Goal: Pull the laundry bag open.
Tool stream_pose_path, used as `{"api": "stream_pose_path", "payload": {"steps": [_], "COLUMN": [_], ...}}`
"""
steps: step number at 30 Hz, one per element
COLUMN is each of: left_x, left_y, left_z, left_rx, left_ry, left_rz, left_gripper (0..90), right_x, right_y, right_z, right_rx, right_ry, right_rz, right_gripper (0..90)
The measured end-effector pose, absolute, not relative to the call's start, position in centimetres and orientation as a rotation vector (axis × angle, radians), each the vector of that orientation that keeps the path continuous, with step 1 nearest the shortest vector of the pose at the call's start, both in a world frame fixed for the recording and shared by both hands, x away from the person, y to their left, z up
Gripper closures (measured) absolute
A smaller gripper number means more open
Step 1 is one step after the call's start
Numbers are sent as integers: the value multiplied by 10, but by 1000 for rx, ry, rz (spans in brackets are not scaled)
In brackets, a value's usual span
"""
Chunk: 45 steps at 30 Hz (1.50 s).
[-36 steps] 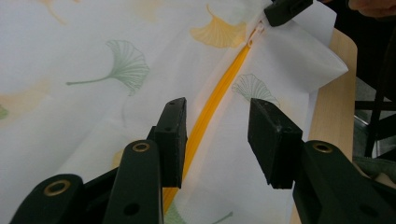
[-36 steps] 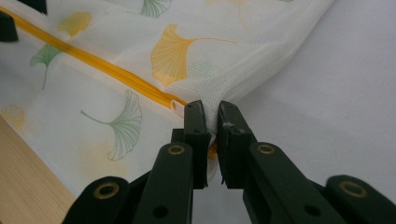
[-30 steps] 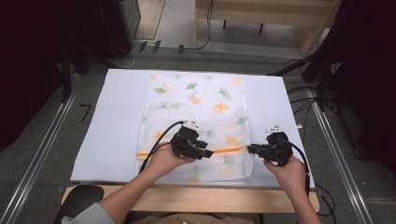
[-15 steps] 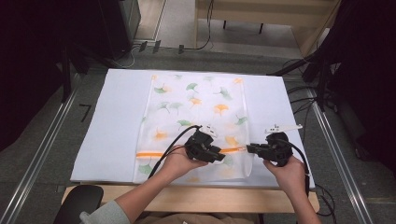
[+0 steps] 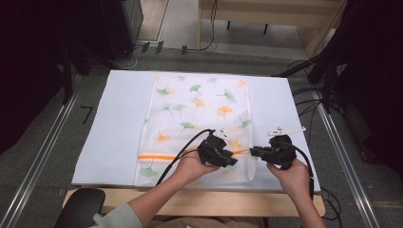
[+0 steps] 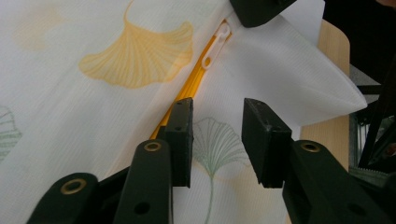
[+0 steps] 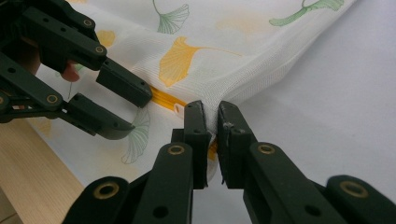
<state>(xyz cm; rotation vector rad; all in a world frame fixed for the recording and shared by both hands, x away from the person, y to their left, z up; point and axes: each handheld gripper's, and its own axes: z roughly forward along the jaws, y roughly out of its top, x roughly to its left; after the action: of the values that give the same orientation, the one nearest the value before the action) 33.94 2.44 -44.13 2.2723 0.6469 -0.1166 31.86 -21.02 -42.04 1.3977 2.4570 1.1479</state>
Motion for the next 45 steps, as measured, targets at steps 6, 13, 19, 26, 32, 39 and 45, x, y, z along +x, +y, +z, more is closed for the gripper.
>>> {"api": "stream_pose_path", "payload": {"steps": [6, 13, 19, 26, 32, 39, 45], "left_x": [343, 348, 350, 348, 349, 350, 349], "left_y": [13, 6, 6, 4, 2, 0, -1], "left_z": [-442, -444, -444, -443, -442, -442, -441], "left_rx": [2277, 2273, 2251, 2239, 2225, 2237, 2243], "left_ry": [662, 670, 667, 657, 692, 699, 711], "left_rz": [-132, -114, -132, -157, -206, -203, -199], "left_gripper": [628, 632, 634, 667, 757, 814, 865], "right_x": [319, 318, 317, 317, 317, 317, 316], "right_y": [-211, -208, -207, -205, -204, -203, -202], "right_z": [-420, -419, -418, -419, -419, -418, -418], "right_rx": [1397, 1363, 1348, 1343, 1336, 1335, 1327], "right_ry": [2464, 2478, 2490, 2498, 2506, 2512, 2510], "right_rz": [1156, 1175, 1195, 1185, 1181, 1185, 1186], "right_gripper": [853, 854, 855, 854, 854, 854, 854]}}
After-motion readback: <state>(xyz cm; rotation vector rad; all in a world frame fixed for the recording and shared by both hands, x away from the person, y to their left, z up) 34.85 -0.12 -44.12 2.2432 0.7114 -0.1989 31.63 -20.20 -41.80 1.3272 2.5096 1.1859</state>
